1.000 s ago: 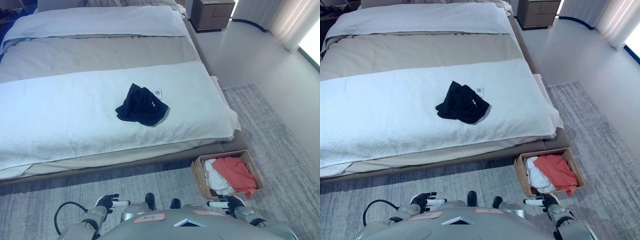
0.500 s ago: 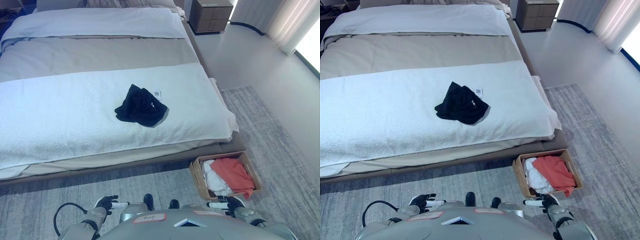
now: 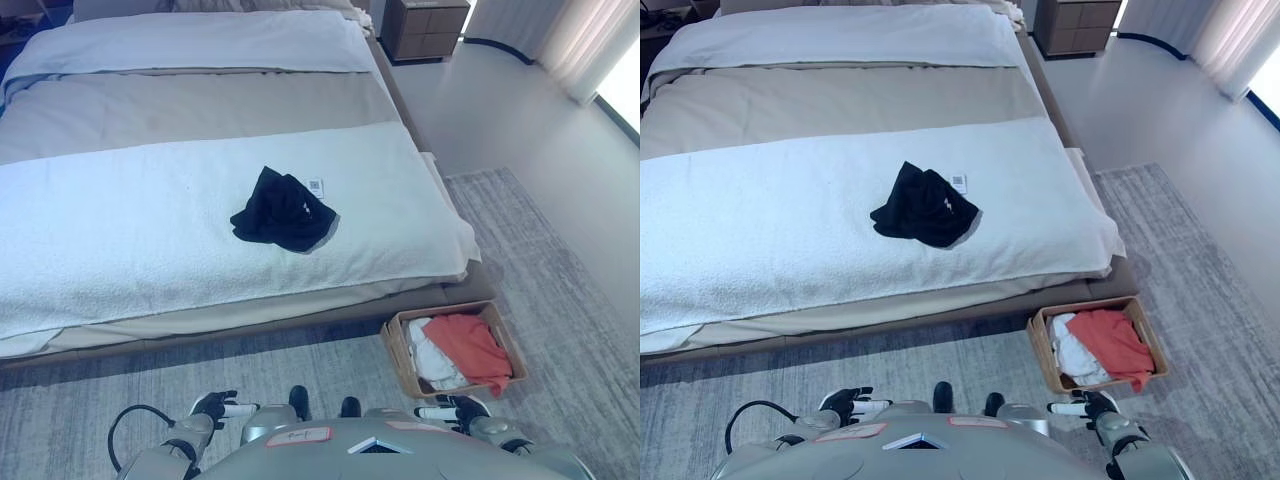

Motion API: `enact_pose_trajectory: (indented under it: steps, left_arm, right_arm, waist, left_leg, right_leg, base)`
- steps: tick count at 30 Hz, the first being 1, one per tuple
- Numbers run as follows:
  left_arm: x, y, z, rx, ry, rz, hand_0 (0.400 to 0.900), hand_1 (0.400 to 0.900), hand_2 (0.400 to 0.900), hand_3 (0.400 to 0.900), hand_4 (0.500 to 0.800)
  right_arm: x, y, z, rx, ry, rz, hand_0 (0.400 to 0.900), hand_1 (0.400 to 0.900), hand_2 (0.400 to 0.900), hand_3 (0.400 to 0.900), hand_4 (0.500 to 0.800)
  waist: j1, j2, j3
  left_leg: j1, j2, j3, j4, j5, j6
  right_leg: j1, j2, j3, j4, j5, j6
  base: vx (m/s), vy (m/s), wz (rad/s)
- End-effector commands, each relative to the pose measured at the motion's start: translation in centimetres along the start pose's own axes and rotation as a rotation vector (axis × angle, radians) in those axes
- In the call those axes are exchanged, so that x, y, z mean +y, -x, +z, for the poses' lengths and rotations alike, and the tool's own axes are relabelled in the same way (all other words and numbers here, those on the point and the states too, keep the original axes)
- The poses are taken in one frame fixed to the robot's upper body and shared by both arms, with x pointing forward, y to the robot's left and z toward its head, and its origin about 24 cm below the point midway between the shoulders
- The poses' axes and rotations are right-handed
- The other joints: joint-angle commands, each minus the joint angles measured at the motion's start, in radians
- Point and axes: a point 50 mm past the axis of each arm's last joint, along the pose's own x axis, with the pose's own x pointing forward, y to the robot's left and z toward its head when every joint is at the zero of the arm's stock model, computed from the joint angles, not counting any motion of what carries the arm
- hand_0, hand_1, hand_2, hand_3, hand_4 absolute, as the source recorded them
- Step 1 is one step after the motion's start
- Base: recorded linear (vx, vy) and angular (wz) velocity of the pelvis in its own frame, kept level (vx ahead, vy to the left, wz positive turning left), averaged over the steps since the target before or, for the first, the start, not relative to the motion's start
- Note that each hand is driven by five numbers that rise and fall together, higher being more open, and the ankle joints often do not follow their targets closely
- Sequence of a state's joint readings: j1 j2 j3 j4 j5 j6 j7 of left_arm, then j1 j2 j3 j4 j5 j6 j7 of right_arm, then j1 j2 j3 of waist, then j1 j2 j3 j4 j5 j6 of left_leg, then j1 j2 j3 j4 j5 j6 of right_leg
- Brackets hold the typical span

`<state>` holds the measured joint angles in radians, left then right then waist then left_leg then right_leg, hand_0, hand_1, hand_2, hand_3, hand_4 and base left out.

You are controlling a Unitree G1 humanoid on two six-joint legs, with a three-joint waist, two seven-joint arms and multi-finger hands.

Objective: Put the clothes on the bed into the basket.

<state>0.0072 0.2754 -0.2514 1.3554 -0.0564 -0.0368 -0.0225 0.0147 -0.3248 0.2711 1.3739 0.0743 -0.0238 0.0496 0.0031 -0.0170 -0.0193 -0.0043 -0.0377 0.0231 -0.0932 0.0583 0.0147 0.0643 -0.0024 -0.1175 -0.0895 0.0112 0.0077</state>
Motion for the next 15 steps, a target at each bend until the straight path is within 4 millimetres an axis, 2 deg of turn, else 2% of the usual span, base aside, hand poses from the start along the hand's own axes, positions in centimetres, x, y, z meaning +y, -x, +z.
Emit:
enact_pose_trajectory:
  steps: [1, 6, 10, 13, 15]
  left_arm:
    - [0.2, -0.2, 2.7, -0.073, 0.007, 0.007, 0.9, 0.9, 0.9, 0.9, 0.8]
    - [0.4, -0.2, 2.8, -0.074, 0.002, 0.014, 0.9, 0.9, 0.9, 0.9, 0.8]
    - [1.0, -0.2, 3.6, -0.098, -0.002, 0.032, 0.9, 0.9, 0.9, 0.9, 0.8]
    - [1.4, -0.2, 4.0, -0.104, 0.004, 0.032, 0.9, 0.9, 0.9, 0.9, 0.8]
    - [1.4, -0.2, 4.0, -0.098, 0.005, 0.028, 0.9, 0.9, 0.9, 0.9, 0.8]
  right_arm:
    - [-2.3, 0.1, 1.0, -0.004, 0.048, -0.071, 0.9, 0.9, 0.9, 0.9, 0.8]
    - [-2.2, 0.1, 1.0, -0.003, 0.039, -0.069, 0.9, 0.9, 0.9, 0.9, 0.8]
    - [-2.6, 0.1, 1.6, -0.021, 0.035, -0.077, 0.9, 0.9, 0.9, 0.9, 0.8]
    - [-3.3, 0.2, 2.2, -0.03, 0.035, -0.098, 0.9, 0.9, 0.9, 0.9, 0.8]
    - [-3.8, 0.2, 2.8, -0.045, 0.035, -0.111, 0.9, 0.9, 0.9, 0.9, 0.8]
  waist:
    - [-0.002, 0.012, 0.013]
    - [-0.005, 0.013, 0.016]
    - [-0.008, 0.017, 0.042]
    - [-0.01, 0.015, 0.06]
    - [-0.005, 0.012, 0.076]
  left_leg:
    - [0.047, 0.057, 0.05, 0.006, -0.078, -0.053]
    - [0.049, 0.059, 0.046, 0.006, -0.078, -0.054]
    - [0.035, 0.073, 0.032, 0.018, -0.067, -0.054]
    - [-0.024, 0.076, 0.012, 0.118, -0.088, -0.062]
    - [-0.063, 0.062, -0.01, 0.217, -0.108, -0.072]
  right_leg:
    - [-0.012, -0.082, -0.026, 0.002, 0.005, 0.088]
    - [-0.011, -0.081, -0.028, 0.01, -0.001, 0.086]
    - [-0.053, -0.067, -0.015, 0.099, -0.044, 0.065]
    - [-0.078, -0.057, -0.016, 0.138, -0.068, 0.049]
    - [-0.071, -0.048, -0.014, 0.145, -0.078, 0.03]
  base:
    - [0.0, 0.0, 0.0]
    - [0.01, -0.013, 0.03]
    - [-0.05, -0.069, 0.15]
    - [-0.05, -0.121, 0.25]
    - [0.01, -0.172, 0.23]
